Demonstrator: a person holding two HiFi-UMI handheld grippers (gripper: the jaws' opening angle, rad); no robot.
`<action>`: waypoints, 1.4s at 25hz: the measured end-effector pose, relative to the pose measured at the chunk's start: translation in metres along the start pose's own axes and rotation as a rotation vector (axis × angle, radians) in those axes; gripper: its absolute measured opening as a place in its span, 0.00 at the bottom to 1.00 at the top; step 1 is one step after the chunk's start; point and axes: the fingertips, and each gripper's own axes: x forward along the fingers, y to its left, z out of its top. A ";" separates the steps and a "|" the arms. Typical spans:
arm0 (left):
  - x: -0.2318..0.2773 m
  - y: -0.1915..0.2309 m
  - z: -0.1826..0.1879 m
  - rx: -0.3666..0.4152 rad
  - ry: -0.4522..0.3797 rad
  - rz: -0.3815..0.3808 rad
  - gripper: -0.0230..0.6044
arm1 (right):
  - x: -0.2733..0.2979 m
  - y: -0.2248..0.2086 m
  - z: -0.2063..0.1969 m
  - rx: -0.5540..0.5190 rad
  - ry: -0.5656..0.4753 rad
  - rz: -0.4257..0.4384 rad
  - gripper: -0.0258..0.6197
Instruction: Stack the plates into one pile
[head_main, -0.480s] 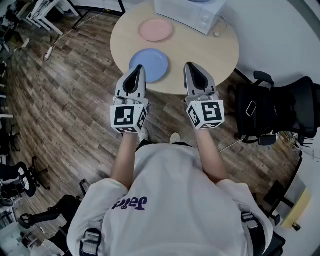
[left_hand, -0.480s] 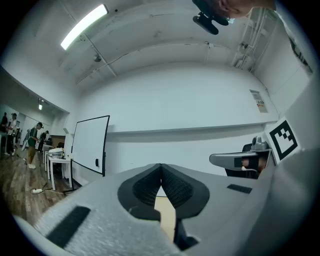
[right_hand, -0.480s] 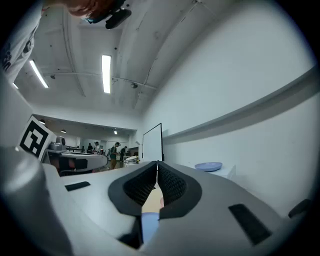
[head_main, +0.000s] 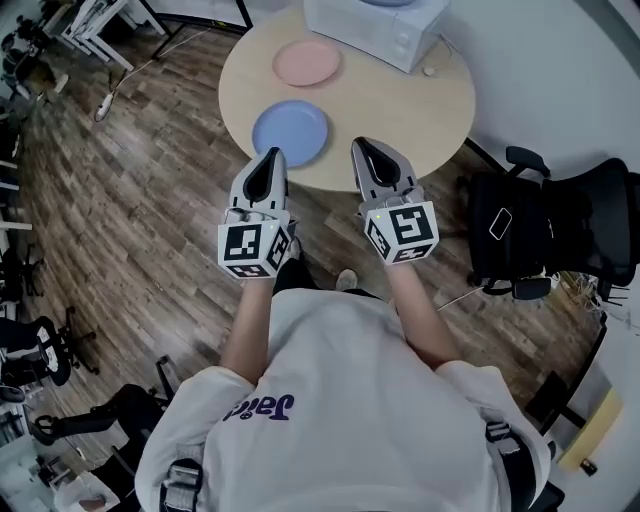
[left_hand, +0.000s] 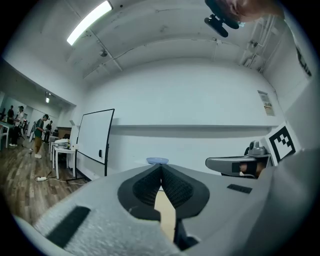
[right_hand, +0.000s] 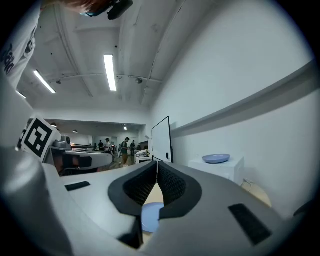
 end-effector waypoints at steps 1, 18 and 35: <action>0.002 0.002 -0.002 -0.005 0.006 0.000 0.06 | 0.003 0.001 -0.001 0.000 0.004 0.009 0.07; 0.128 0.095 -0.027 -0.001 0.059 -0.129 0.06 | 0.162 -0.022 -0.040 -0.035 0.155 0.011 0.07; 0.204 0.220 -0.177 -0.099 0.439 -0.218 0.06 | 0.273 -0.058 -0.195 0.070 0.620 -0.088 0.07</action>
